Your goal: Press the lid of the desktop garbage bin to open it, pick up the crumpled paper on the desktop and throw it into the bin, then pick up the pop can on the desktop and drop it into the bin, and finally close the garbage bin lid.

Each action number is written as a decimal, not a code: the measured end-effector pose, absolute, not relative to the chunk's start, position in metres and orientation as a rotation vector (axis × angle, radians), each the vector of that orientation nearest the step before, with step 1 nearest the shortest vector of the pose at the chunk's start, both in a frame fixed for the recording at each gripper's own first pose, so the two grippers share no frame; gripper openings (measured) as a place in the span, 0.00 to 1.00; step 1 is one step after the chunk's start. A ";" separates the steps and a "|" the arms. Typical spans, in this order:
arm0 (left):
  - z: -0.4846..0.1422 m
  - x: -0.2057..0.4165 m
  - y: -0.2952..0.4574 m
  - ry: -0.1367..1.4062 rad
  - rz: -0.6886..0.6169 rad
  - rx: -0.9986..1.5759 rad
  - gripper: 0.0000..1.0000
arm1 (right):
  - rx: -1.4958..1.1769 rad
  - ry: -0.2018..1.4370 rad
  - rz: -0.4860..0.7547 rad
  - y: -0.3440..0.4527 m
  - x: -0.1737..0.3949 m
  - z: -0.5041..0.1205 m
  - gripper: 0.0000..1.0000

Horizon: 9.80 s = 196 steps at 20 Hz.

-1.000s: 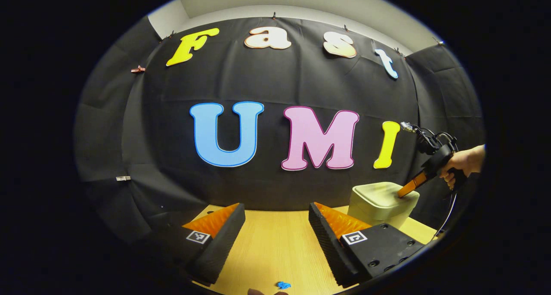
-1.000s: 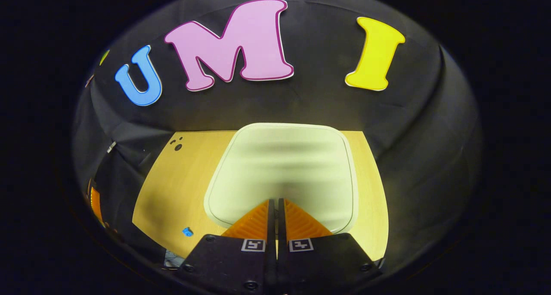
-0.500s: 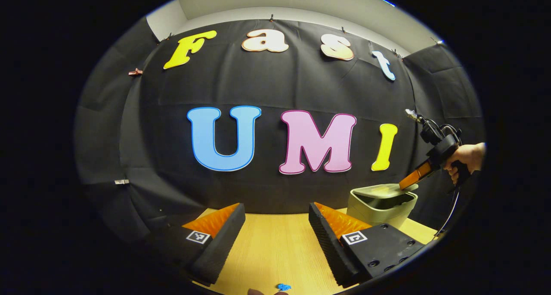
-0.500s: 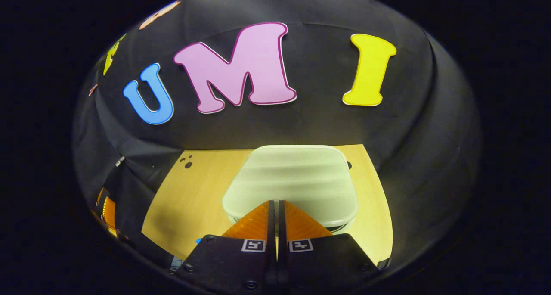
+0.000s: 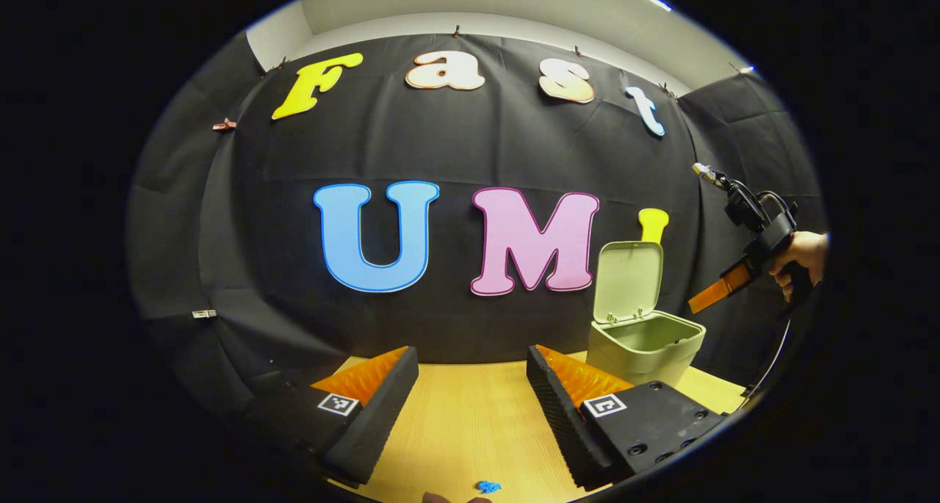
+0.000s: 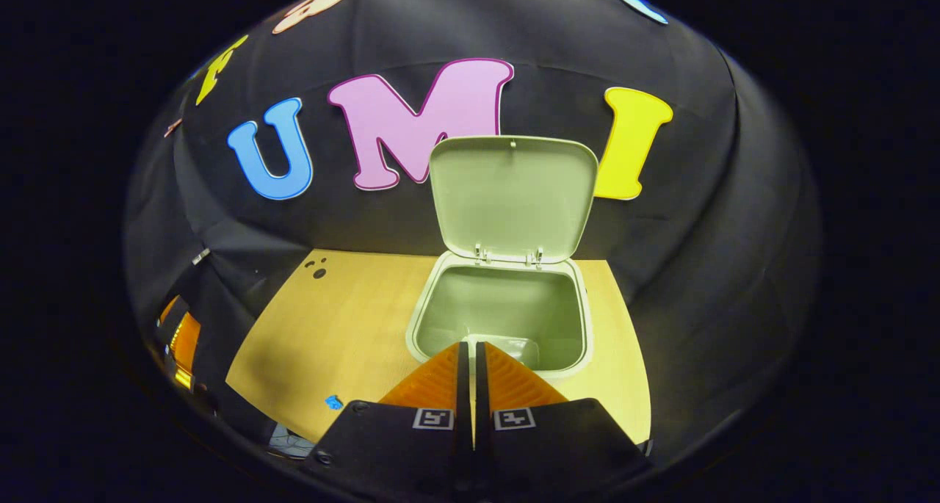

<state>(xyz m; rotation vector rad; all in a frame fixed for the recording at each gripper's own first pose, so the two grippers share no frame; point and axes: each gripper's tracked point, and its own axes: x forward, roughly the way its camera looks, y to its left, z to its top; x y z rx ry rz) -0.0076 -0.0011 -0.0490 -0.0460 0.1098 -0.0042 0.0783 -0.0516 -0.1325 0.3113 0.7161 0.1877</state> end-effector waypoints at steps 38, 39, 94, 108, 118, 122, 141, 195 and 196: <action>-0.421 -0.043 -0.046 0.960 -0.047 -0.047 0.89 | 0.384 0.663 0.281 -0.033 -0.019 -0.156 0.42; -0.426 -0.043 -0.049 0.972 -0.049 -0.040 0.88 | 0.389 0.665 0.278 -0.037 -0.019 -0.157 0.42; -0.109 0.187 -0.287 0.345 -0.574 -0.132 0.41 | 0.484 0.697 0.204 -0.055 -0.040 -0.206 0.89; -0.107 0.186 -0.290 0.332 -0.578 -0.087 0.85 | 0.486 0.705 0.222 -0.048 -0.043 -0.211 0.89; -0.099 0.147 -0.225 0.329 -0.500 -0.120 0.88 | 0.417 0.706 0.451 0.022 -0.055 -0.217 0.92; -0.096 0.130 -0.190 0.312 -0.442 -0.134 0.89 | 0.361 0.725 0.515 0.050 -0.058 -0.227 0.92; -0.114 0.058 -0.076 0.378 -0.299 -0.125 0.92 | 0.195 0.846 0.589 0.130 -0.049 -0.322 0.92; -0.179 0.041 -0.027 0.486 -0.237 -0.211 0.92 | 0.355 0.537 0.285 -0.054 0.116 -0.124 0.84; -0.180 0.042 -0.028 0.487 -0.235 -0.211 0.92 | 0.351 0.544 0.280 -0.055 0.123 -0.130 0.84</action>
